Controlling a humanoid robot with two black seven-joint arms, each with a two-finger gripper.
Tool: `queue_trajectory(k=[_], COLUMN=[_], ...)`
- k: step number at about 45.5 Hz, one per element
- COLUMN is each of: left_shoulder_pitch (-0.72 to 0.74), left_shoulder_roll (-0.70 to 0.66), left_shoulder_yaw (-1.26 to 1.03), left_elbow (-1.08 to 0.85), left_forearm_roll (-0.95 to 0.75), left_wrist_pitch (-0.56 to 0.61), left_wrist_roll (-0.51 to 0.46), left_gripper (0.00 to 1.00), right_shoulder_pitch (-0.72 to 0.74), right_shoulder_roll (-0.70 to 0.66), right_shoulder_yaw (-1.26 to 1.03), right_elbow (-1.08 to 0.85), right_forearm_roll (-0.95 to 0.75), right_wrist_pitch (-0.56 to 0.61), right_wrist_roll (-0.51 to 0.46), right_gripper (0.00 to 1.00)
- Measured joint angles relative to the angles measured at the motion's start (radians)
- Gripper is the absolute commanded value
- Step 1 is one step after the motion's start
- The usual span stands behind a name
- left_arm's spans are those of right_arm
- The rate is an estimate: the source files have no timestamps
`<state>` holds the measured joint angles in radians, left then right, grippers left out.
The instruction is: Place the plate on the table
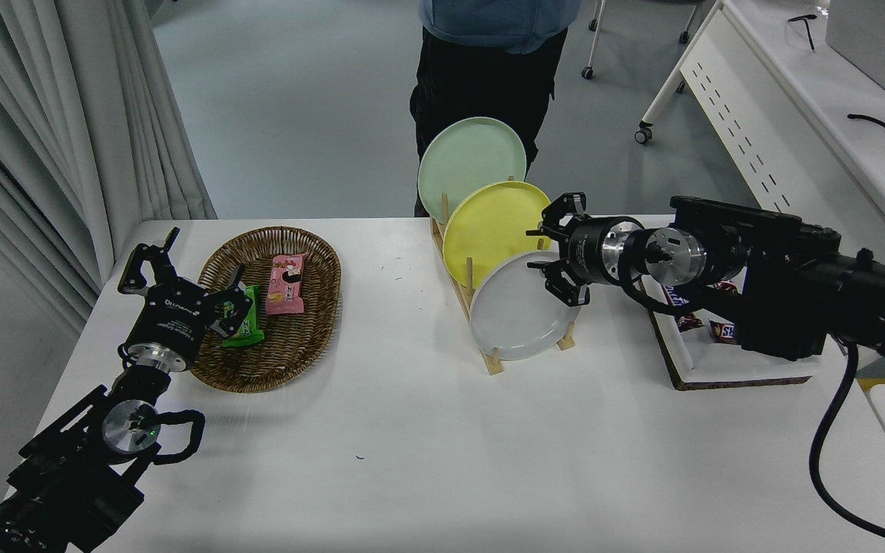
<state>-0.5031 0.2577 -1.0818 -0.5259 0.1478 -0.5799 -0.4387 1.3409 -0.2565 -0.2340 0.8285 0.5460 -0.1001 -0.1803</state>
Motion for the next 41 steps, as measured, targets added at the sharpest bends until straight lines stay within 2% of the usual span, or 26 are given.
queue_trajectory(k=[10, 41], left_shoulder_pitch=[0.000, 0.000], left_shoulder_roll=[0.000, 0.000], left_shoulder_yaw=[0.000, 0.000], left_elbow=[0.000, 0.000], left_forearm_roll=[0.000, 0.000], left_wrist_pitch=[0.000, 0.000], left_wrist_roll=[0.000, 0.000], left_gripper=[1.00, 1.00], right_shoulder_pitch=[-0.002, -0.007], right_shoulder_roll=[0.000, 0.000], right_shoulder_yaw=[0.007, 0.026], right_elbow=[-0.005, -0.017], right_forearm_roll=[0.000, 0.003], right_wrist_pitch=[-0.001, -0.003], right_wrist_roll=[-0.011, -0.050], right_gripper=[0.26, 0.20])
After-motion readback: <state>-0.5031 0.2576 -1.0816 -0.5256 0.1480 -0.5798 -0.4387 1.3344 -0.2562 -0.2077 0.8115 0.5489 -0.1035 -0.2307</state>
